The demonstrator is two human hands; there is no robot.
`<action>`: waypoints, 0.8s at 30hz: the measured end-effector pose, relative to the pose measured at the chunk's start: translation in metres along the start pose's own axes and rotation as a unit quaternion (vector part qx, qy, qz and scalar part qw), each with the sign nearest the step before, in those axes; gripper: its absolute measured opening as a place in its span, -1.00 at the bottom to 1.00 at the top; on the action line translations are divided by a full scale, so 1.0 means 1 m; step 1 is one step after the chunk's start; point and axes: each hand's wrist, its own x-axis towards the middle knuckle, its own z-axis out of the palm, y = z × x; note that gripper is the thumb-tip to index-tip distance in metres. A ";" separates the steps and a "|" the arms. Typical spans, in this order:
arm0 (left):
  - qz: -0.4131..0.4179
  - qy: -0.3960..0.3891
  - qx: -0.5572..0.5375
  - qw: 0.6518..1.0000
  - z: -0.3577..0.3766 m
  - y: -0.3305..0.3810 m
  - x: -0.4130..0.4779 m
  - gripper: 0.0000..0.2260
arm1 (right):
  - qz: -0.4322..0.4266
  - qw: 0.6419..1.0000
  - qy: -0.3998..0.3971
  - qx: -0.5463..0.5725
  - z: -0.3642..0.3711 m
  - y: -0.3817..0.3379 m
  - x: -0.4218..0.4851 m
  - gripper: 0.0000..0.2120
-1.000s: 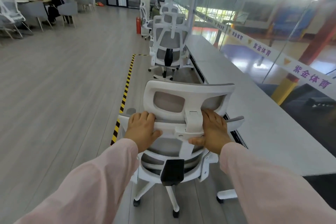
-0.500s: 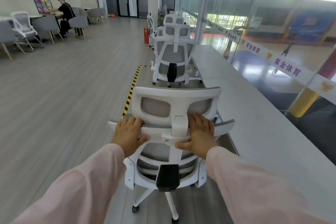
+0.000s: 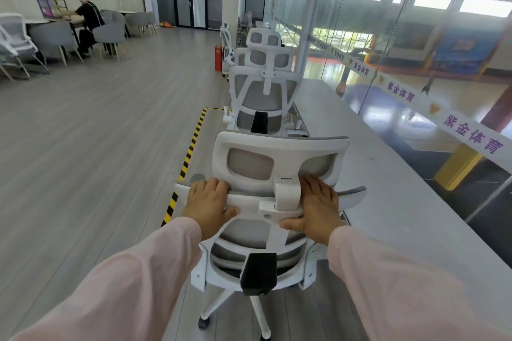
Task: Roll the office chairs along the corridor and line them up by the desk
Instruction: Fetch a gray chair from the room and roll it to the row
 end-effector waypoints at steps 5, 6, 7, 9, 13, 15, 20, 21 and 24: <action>0.029 -0.029 0.005 0.999 0.006 -0.020 0.085 -0.68 | 0.029 0.999 -0.004 -0.015 0.005 0.014 0.080 0.06; 0.034 -0.030 0.005 0.999 0.008 -0.024 0.103 -0.69 | 0.033 0.999 -0.002 -0.014 0.007 0.017 0.096 0.06; 0.037 -0.031 0.006 0.999 0.010 -0.028 0.120 -0.69 | 0.037 0.999 0.000 -0.012 0.008 0.019 0.112 0.06; 0.039 -0.035 0.003 0.999 0.015 -0.036 0.151 -0.70 | 0.041 0.999 -0.001 -0.013 0.012 0.024 0.142 0.06; 0.044 -0.037 -0.015 0.998 0.025 -0.049 0.208 -0.72 | 0.047 0.999 0.000 -0.023 0.019 0.036 0.196 0.05; 0.050 -0.035 -0.019 0.998 0.031 -0.052 0.235 -0.73 | 0.051 0.998 0.004 -0.022 0.022 0.045 0.220 0.04; 0.042 -0.021 -0.013 0.999 0.048 -0.057 0.296 -0.73 | 0.040 0.999 0.014 -0.013 0.028 0.068 0.280 0.03; 0.038 -0.019 -0.012 0.999 0.051 -0.056 0.307 -0.73 | 0.036 0.999 0.015 -0.011 0.028 0.073 0.292 0.03; 0.029 -0.013 -0.018 0.999 0.059 -0.050 0.336 -0.73 | 0.025 1.000 0.011 -0.010 0.028 0.094 0.323 0.04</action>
